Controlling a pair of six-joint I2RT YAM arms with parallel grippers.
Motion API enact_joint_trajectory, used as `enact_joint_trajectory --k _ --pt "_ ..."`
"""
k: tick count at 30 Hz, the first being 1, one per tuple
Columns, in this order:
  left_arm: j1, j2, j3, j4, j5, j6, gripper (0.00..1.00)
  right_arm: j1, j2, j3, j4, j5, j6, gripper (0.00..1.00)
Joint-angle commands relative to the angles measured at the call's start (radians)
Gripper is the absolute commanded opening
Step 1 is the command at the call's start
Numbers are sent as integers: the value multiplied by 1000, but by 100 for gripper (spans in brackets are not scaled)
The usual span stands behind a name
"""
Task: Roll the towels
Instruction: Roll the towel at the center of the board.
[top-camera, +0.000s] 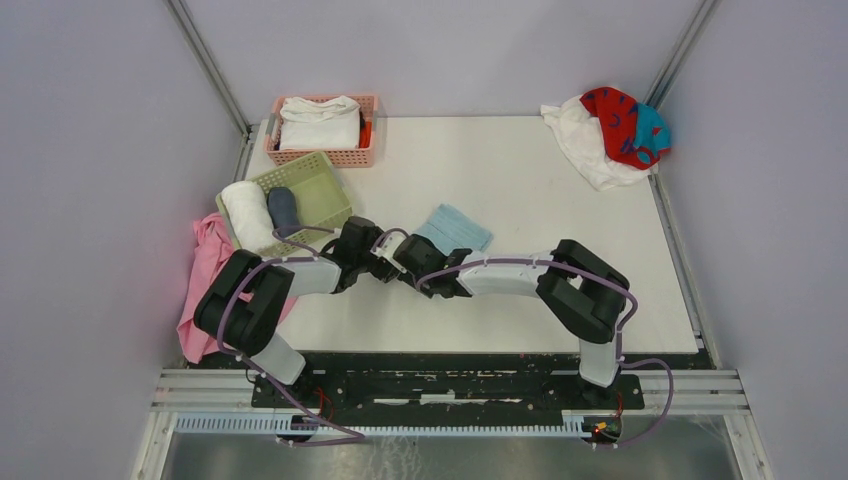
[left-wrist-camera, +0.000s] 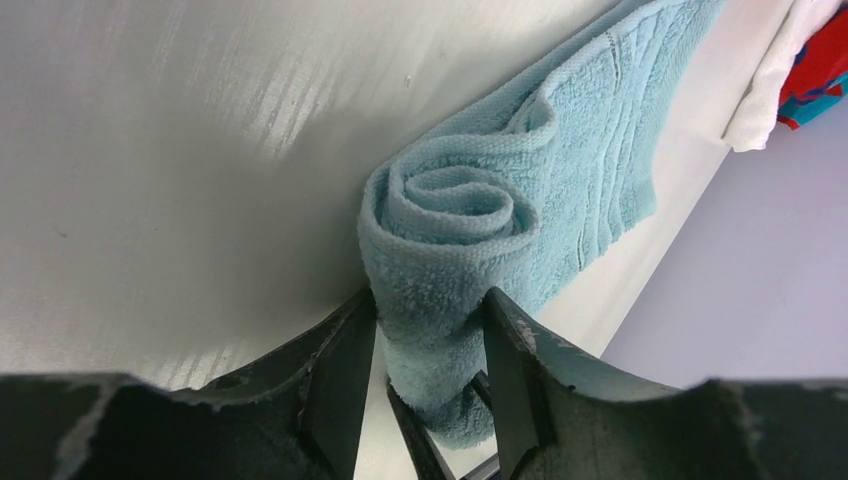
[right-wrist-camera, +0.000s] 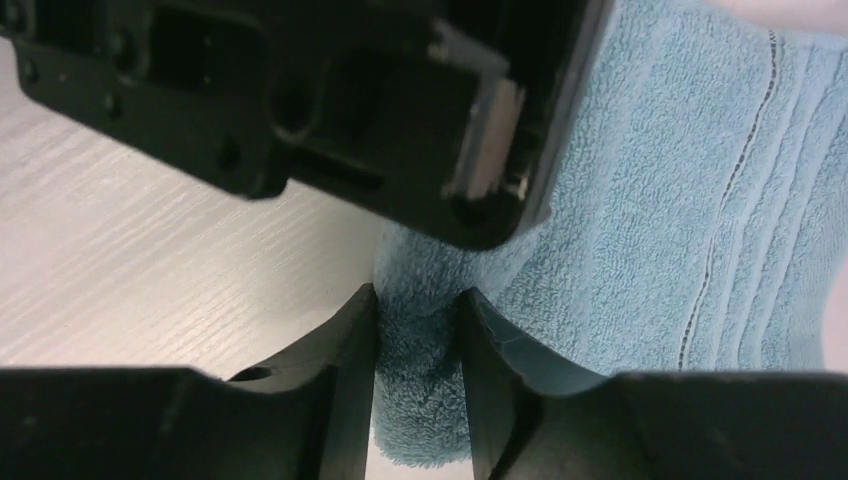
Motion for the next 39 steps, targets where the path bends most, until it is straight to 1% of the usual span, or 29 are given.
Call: enact_joint_trajectory --k 1,4,6,9,13,15,18,21,25,29,31,34,39 --pt "-5 32 -51 -157 -62 18 55 -3 96 3 -111 -13 16 37" --pt "10 -28 -85 -157 -65 11 60 -4 77 5 -126 -76 26 23" --pt "26 -98 -115 -162 -77 6 64 -11 49 5 -131 -170 40 16" --pt "43 -229 -147 -219 -112 5 71 -37 4 9 -122 -408 73 13" --pt "45 -399 -160 -292 -154 23 75 -108 -15 25 -85 -710 153 8" --pt "46 -474 -162 -336 -169 27 76 -157 -24 9 -12 -846 217 6" --pt "46 -577 -179 -373 -176 27 76 -245 -17 -44 158 -1066 364 5" --pt "46 -634 -205 -373 -151 13 76 -318 36 -91 332 -1205 528 6" --pt "46 -610 -222 -344 -105 5 77 -374 138 -114 451 -1280 670 6" --pt "46 -540 -224 -267 -78 -1 77 -421 223 -181 689 -1314 875 7" --pt "46 -498 -217 -217 -64 -2 76 -445 247 -207 756 -1314 939 7" --pt "46 -421 -187 -144 -40 1 76 -471 263 -226 717 -1296 927 8" --pt "46 -304 -141 -69 -13 14 74 -480 267 -203 473 -1240 778 9"
